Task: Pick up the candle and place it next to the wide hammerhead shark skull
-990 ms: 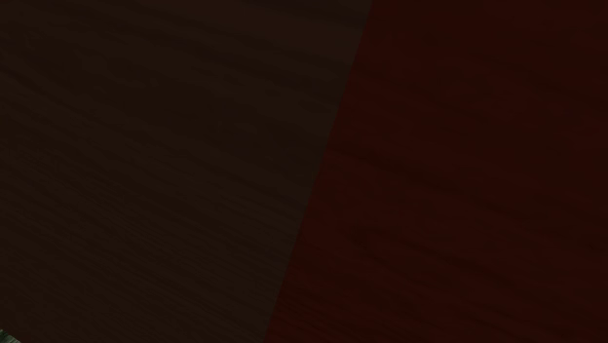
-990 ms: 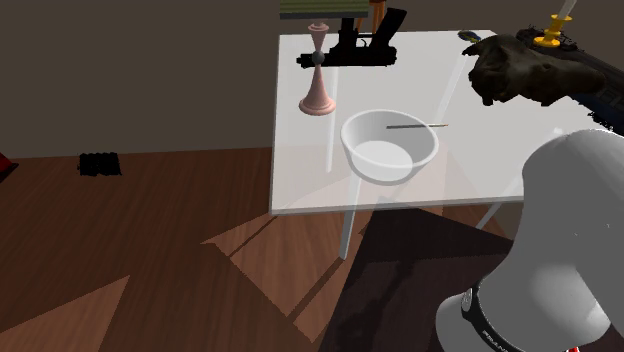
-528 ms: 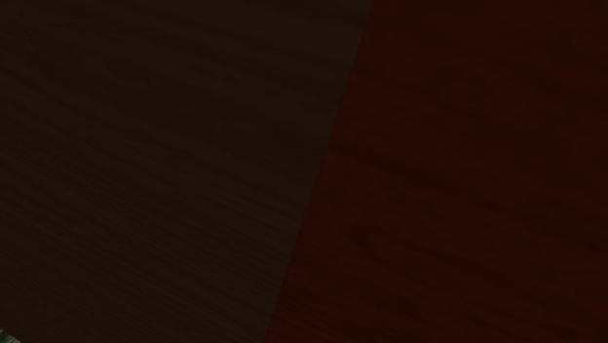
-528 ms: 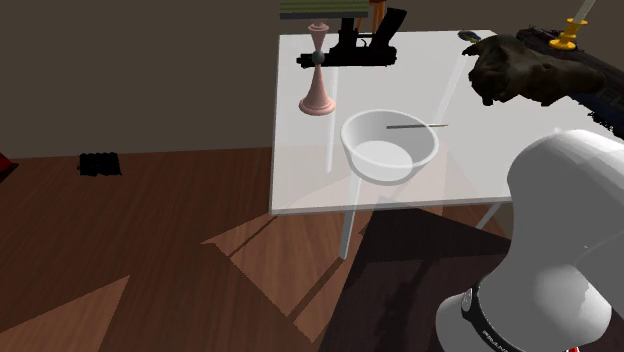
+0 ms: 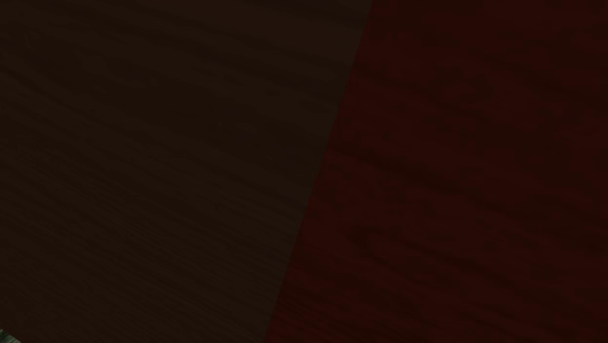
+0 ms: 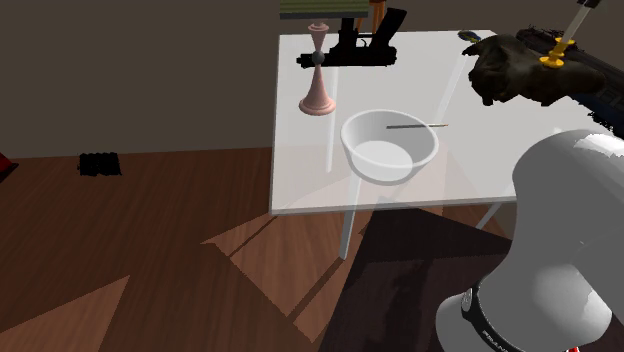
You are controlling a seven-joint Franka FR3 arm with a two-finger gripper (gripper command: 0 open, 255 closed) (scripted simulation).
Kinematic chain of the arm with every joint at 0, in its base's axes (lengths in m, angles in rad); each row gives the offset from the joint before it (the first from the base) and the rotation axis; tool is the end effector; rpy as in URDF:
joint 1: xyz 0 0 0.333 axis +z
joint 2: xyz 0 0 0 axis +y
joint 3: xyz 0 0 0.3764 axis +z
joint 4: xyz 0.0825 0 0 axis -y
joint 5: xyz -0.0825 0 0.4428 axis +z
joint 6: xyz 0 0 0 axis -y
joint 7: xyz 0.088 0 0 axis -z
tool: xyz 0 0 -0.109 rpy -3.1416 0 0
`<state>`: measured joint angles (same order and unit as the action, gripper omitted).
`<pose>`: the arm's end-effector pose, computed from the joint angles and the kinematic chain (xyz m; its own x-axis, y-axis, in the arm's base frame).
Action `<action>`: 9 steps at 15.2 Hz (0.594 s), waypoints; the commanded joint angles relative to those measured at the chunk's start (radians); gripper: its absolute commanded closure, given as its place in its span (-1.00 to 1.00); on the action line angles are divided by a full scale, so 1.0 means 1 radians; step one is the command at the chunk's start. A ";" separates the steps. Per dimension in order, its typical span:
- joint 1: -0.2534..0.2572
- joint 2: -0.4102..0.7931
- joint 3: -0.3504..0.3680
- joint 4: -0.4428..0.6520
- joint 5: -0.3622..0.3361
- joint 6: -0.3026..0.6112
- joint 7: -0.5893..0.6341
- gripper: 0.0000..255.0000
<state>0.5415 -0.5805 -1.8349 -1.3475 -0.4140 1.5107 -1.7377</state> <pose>-0.0735 -0.7044 0.6169 0.9206 0.3630 0.1442 0.3654 -0.9308 0.0102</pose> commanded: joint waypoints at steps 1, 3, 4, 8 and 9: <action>-0.018 0.000 0.004 -0.038 -0.001 0.031 0.001 1.00; -0.032 -0.002 0.006 -0.071 -0.002 0.059 0.002 1.00; -0.038 -0.002 0.007 -0.086 -0.003 0.072 0.003 1.00; -0.059 -0.008 0.007 -0.145 -0.010 0.124 0.006 1.00; -0.064 -0.010 0.006 -0.159 -0.012 0.137 0.007 1.00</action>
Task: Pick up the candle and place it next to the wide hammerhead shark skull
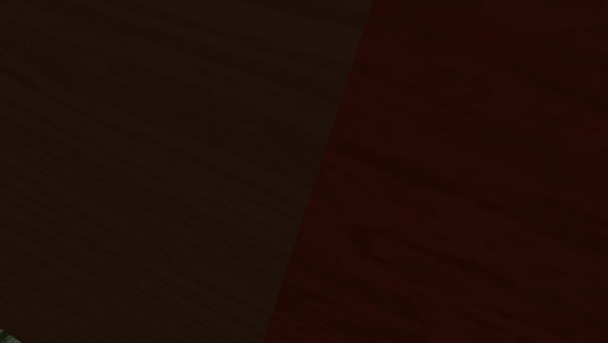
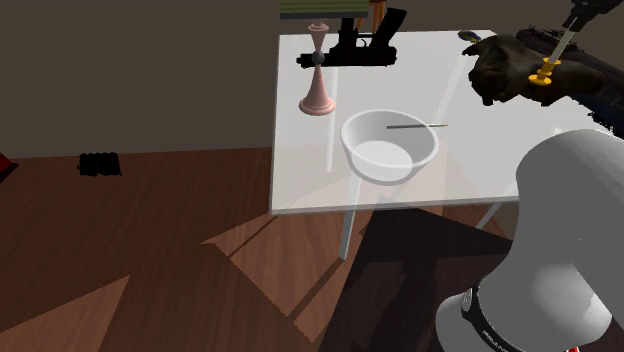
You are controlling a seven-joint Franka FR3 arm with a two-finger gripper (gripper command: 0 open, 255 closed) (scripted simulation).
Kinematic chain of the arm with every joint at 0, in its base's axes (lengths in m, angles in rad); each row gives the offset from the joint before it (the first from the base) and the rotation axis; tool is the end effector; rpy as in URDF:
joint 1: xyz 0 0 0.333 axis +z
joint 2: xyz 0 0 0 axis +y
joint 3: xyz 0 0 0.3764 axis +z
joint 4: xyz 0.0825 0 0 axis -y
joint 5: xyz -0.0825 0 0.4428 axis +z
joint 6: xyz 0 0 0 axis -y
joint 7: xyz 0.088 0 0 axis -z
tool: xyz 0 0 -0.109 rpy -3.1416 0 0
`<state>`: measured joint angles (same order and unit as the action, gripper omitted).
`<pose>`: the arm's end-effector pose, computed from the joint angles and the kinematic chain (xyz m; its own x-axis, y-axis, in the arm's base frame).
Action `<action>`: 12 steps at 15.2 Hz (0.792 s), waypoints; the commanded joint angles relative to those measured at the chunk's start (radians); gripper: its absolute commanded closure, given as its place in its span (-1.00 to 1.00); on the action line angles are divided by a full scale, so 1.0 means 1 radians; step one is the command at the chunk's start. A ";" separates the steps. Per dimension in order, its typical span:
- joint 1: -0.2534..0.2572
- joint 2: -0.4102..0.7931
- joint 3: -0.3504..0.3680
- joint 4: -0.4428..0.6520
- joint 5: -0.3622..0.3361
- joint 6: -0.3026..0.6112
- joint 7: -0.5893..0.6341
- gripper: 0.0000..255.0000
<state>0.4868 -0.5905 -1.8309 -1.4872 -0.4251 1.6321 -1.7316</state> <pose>-0.0740 -0.7035 0.5617 0.9206 0.3629 0.1440 0.3653 -0.9308 0.0105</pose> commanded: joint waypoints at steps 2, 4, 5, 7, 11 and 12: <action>-0.016 -0.004 0.000 -0.045 -0.006 0.040 0.003 1.00; -0.022 -0.009 -0.003 -0.070 -0.011 0.065 0.005 1.00; -0.024 -0.011 -0.005 -0.082 -0.014 0.077 0.007 1.00; -0.028 -0.017 -0.010 -0.105 -0.021 0.100 0.009 1.00; -0.032 -0.030 -0.022 -0.148 -0.035 0.146 0.015 1.00; -0.032 -0.034 -0.026 -0.157 -0.040 0.157 0.017 1.00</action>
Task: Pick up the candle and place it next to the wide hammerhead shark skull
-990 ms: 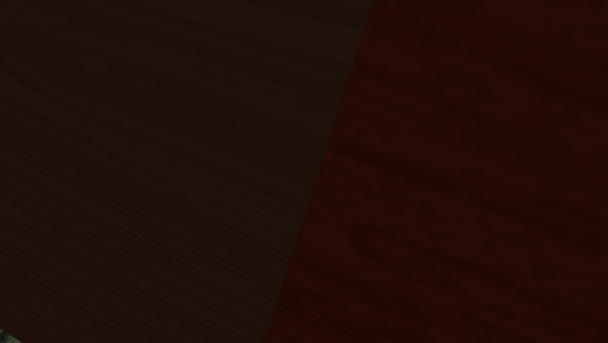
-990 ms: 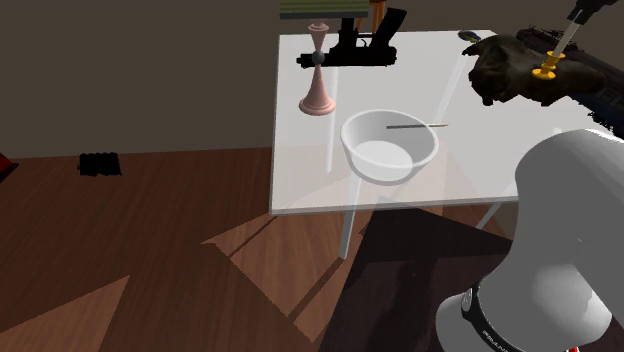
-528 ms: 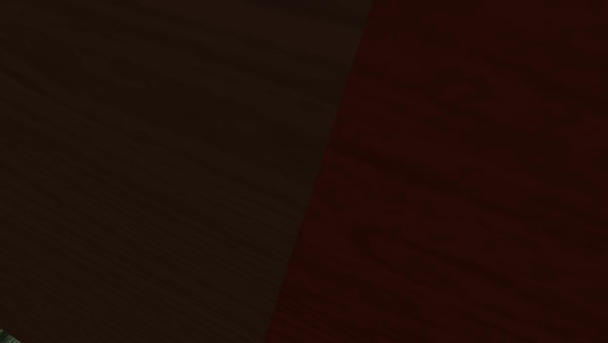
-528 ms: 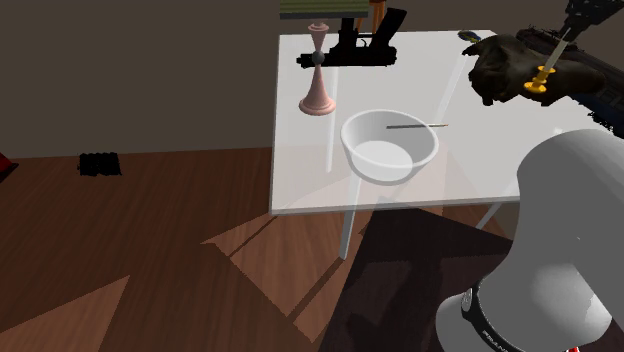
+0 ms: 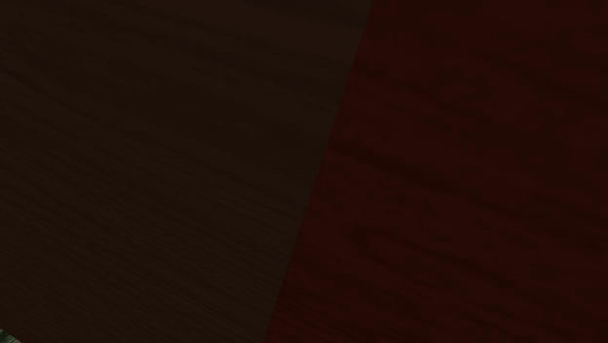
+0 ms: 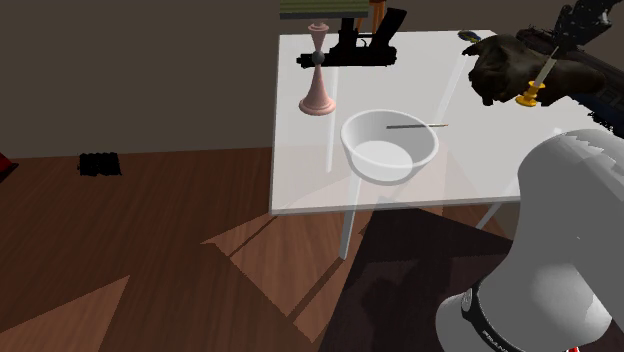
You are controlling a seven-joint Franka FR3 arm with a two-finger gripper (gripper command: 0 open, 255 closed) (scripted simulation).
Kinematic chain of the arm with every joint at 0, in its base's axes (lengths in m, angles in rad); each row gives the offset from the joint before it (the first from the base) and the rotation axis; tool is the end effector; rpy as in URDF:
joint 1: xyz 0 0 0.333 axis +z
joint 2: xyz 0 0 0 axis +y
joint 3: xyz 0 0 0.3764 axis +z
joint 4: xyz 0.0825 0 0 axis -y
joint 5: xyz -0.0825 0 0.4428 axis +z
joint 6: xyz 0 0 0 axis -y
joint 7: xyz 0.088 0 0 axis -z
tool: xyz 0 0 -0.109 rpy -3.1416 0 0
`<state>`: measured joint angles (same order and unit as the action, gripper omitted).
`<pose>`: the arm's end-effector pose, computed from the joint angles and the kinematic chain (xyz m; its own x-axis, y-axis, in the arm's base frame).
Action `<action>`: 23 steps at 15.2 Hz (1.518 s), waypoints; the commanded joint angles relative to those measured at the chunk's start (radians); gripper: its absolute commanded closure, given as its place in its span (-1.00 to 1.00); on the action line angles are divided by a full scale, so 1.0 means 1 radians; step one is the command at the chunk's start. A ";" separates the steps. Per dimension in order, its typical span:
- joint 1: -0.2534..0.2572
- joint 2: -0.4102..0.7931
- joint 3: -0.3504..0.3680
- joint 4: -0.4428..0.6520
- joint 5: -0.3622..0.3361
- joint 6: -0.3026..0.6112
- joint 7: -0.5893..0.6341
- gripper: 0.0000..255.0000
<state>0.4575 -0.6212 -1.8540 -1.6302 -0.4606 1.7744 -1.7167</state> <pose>-0.0741 -0.7013 0.4898 0.9206 0.3630 0.1441 0.3654 -0.9308 0.0103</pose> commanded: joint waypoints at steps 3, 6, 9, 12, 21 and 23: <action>-0.002 -0.014 -0.015 -0.042 -0.017 0.048 0.007 1.00; 0.001 -0.027 -0.028 -0.068 -0.031 0.080 0.013 1.00; 0.005 -0.040 -0.043 -0.090 -0.045 0.109 0.018 1.00; 0.005 -0.040 -0.043 -0.090 -0.045 0.109 0.018 1.00; 0.005 -0.039 -0.043 -0.089 -0.045 0.109 0.018 -1.00; 0.002 -0.030 -0.032 -0.067 -0.034 0.082 0.011 -1.00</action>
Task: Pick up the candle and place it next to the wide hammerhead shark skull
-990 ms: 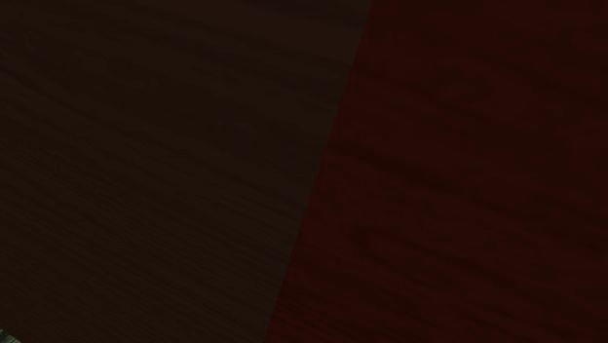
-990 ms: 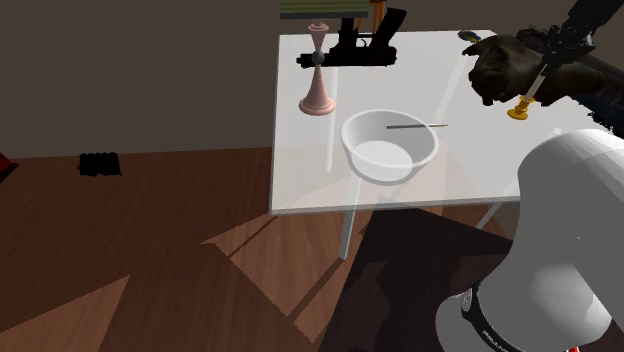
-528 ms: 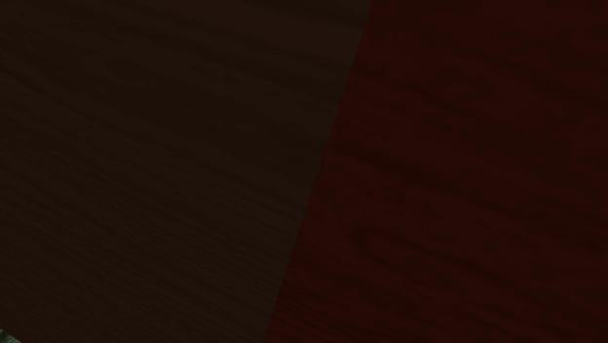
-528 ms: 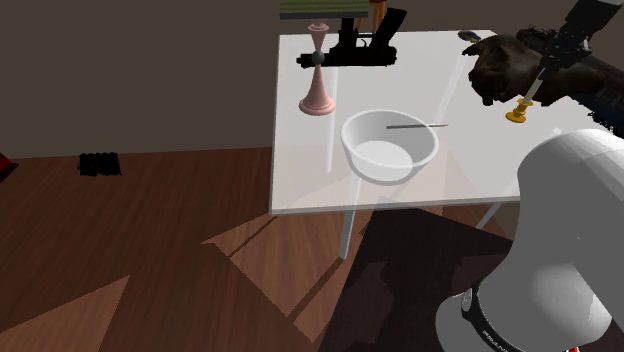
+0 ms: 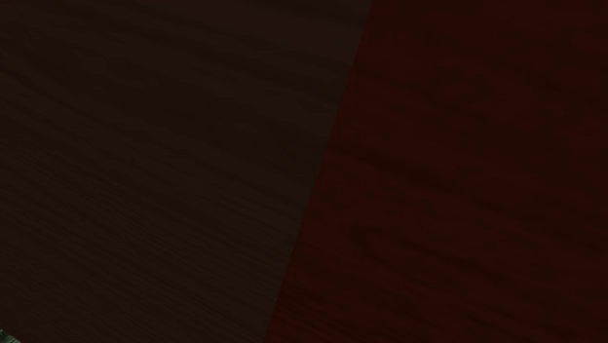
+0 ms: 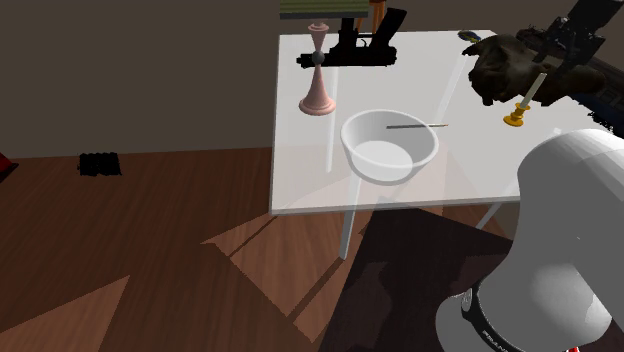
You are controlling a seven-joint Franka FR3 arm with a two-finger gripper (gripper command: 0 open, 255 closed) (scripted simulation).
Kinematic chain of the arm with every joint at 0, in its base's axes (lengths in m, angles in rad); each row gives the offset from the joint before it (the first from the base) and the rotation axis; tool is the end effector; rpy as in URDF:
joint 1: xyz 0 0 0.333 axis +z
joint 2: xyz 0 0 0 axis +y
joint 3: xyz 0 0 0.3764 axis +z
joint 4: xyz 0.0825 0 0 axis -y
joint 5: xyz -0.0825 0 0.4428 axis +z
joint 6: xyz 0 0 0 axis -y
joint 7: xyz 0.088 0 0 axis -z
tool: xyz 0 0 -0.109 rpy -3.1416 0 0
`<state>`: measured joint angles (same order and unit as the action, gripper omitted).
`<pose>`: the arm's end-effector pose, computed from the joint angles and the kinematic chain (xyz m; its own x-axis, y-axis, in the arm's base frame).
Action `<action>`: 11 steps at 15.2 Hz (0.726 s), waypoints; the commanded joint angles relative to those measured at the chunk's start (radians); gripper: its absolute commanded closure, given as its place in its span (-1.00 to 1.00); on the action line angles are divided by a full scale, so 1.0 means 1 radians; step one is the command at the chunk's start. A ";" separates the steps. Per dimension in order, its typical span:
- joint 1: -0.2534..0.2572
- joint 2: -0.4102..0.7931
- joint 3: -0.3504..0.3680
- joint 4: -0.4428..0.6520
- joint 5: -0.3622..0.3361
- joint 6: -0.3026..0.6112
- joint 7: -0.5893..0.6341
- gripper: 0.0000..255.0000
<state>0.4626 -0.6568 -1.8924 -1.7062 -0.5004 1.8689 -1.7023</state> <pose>-0.0752 -0.7008 0.4372 0.9206 0.3630 0.1441 0.3653 -0.9308 0.0111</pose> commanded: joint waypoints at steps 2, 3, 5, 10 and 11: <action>-0.006 0.022 0.024 0.059 0.026 -0.069 -0.018 -1.00; -0.005 0.028 0.029 0.081 0.034 -0.092 -0.023 -1.00; -0.005 0.028 0.029 0.081 0.034 -0.092 -0.023 -1.00; -0.005 0.028 0.029 0.081 0.034 -0.092 -0.023 -1.00; -0.005 0.028 0.029 0.081 0.034 -0.092 -0.023 -1.00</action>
